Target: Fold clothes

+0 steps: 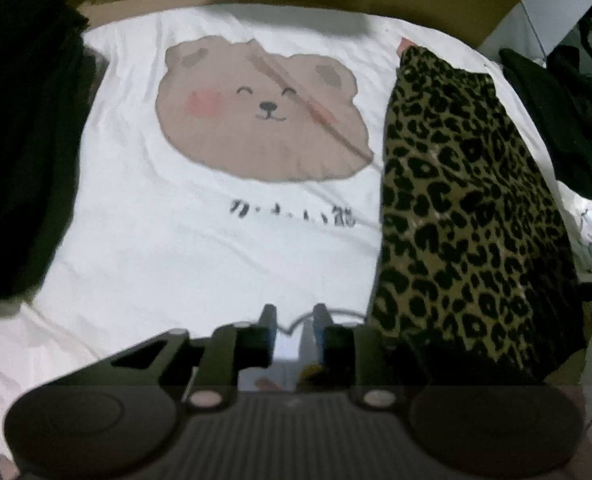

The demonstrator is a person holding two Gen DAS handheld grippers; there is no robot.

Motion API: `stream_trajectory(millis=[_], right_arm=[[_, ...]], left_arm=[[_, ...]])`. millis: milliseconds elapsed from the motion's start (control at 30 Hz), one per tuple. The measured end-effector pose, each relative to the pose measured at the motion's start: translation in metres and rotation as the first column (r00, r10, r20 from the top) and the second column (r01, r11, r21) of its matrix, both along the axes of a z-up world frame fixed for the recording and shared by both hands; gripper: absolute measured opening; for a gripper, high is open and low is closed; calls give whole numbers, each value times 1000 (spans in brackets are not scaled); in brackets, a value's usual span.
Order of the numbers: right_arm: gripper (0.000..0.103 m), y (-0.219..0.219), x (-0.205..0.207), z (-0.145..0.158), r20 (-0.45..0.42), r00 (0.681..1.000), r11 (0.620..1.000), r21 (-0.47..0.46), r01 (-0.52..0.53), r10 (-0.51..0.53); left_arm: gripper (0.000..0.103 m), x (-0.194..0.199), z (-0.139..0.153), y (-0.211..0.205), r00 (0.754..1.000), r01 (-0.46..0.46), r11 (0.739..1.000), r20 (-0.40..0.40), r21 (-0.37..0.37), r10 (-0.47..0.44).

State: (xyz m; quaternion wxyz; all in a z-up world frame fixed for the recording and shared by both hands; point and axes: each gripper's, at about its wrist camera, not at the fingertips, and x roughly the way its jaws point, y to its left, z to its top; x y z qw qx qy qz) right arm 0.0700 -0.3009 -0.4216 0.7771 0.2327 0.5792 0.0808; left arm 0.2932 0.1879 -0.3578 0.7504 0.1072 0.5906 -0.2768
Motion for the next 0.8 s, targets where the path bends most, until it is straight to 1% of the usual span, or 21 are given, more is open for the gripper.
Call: stream_trajectory(millis=[33, 67, 100, 167, 267, 400, 633, 733, 800], right_arm=[[43, 0, -1, -1, -5, 1000, 1000, 3, 1, -1], [44, 0, -3, -2, -11, 1000, 1000, 7, 1, -1], [45, 0, -4, -3, -17, 1000, 1000, 10, 1, -1], [50, 0, -8, -6, -29, 1000, 1000, 15, 0, 0], [50, 1, -14, -10, -43, 999, 1000, 17, -2, 3], [50, 2, -20, -14, -61, 998, 1000, 21, -10, 11], [50, 8, -21, -17, -70, 997, 999, 27, -25, 27], [50, 8, -21, -17, -71, 997, 999, 27, -24, 26], [50, 8, -20, -18, -72, 997, 999, 29, -24, 26]], left_arm=[[32, -2, 0, 5, 1000, -14, 1000, -5, -5, 13], [36, -4, 1, 10, 1000, -27, 1000, -9, -10, 27], [37, -5, 0, 15, 999, -44, 999, -19, -14, 43], [39, -10, -1, 24, 997, -67, 997, -42, -25, 66], [39, -21, -5, 35, 994, -88, 996, -70, -20, 87], [37, -36, -14, 48, 982, -131, 991, -139, -28, 126], [37, -48, -30, 51, 966, -147, 988, -221, -54, 132], [37, -48, -38, 47, 962, -134, 989, -249, -62, 115], [37, -46, -45, 43, 958, -113, 992, -269, -48, 96]])
